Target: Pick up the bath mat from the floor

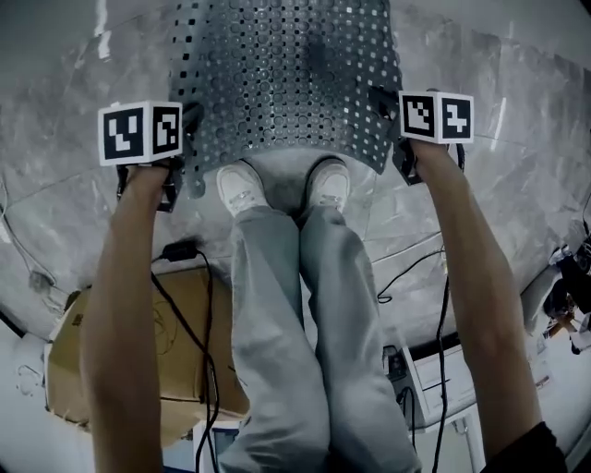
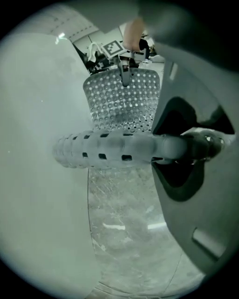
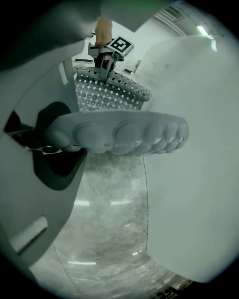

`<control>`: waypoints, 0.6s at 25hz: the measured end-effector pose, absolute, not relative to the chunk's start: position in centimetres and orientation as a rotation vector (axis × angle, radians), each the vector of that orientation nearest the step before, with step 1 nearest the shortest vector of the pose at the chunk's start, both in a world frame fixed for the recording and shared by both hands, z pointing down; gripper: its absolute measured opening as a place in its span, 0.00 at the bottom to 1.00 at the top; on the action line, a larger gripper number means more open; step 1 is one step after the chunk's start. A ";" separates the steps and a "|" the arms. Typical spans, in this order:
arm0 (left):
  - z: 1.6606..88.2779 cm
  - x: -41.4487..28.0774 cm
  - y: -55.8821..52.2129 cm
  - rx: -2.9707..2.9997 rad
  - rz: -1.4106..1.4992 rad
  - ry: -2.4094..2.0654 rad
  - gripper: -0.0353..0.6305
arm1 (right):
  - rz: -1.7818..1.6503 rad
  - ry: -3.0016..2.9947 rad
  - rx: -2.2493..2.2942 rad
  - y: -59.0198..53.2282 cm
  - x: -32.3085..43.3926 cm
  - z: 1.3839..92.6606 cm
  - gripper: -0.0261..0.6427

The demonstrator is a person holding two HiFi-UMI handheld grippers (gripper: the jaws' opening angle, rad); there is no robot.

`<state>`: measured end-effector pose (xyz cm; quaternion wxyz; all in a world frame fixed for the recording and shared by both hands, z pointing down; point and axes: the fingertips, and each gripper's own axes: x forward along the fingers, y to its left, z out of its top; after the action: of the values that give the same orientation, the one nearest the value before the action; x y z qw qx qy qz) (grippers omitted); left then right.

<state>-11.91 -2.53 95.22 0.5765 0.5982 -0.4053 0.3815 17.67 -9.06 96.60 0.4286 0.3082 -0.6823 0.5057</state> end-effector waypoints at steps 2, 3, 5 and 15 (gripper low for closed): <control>93.2 -11.6 -2.3 1.420 0.910 -0.933 0.26 | 1.268 -1.716 0.761 -8.3 16.6 94.8 0.07; 92.2 -11.5 -2.1 1.429 0.917 -0.927 0.26 | 1.269 -1.718 0.755 -7.9 16.1 93.9 0.07; 89.9 -11.4 -1.6 1.444 0.930 -0.924 0.26 | 1.277 -1.718 0.758 -7.0 15.5 91.9 0.07; 77.8 -9.6 0.9 1.473 0.859 -0.996 0.26 | 1.276 -1.767 0.810 -6.0 16.4 80.0 0.07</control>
<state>-9.57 0.93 77.83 0.5508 0.6226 -0.4210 0.3630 16.42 -6.02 79.99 0.3969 0.3198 -0.6974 0.5038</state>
